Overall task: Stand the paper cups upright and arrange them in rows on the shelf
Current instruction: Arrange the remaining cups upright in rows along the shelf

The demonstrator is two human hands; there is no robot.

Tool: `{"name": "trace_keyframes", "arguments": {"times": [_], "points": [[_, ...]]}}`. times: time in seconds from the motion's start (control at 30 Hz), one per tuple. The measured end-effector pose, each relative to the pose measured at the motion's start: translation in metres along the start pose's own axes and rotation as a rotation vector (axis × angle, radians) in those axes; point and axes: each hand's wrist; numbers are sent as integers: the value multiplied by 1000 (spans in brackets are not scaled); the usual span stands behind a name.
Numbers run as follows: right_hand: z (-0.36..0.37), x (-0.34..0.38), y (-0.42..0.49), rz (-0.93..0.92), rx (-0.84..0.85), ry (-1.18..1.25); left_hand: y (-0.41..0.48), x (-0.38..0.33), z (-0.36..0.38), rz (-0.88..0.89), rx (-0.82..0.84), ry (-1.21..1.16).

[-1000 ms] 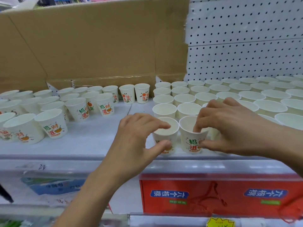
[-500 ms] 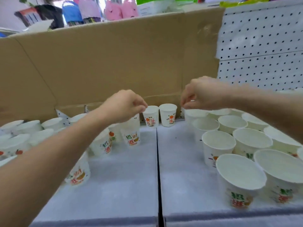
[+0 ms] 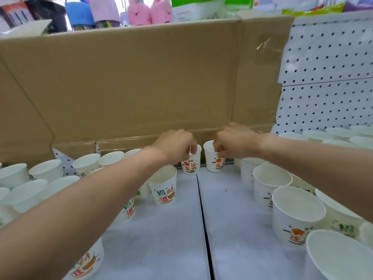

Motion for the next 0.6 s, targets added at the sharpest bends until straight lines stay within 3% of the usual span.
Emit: {"name": "trace_keyframes", "arguments": {"times": [0.3,0.4,0.5,0.6], "points": [[6,-1,5,9,14,139,3,-3,3,-54,-3,-170],[-6,1,-1,7,-37,209,-14,10,-17,-128,-33,-343],[-22,13,-6,-66,-74,364,-53,26,-40,-194,-40,-454],[-35,42,-8,-205,-77,499,-98,40,-50,-220,18,-393]]}}
Point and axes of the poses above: each hand's wrist, its own y-axis towards the middle knuckle, its own z-axis out of the palm, x = y × z, and after that the axes turned 1 degree about x, right-handed
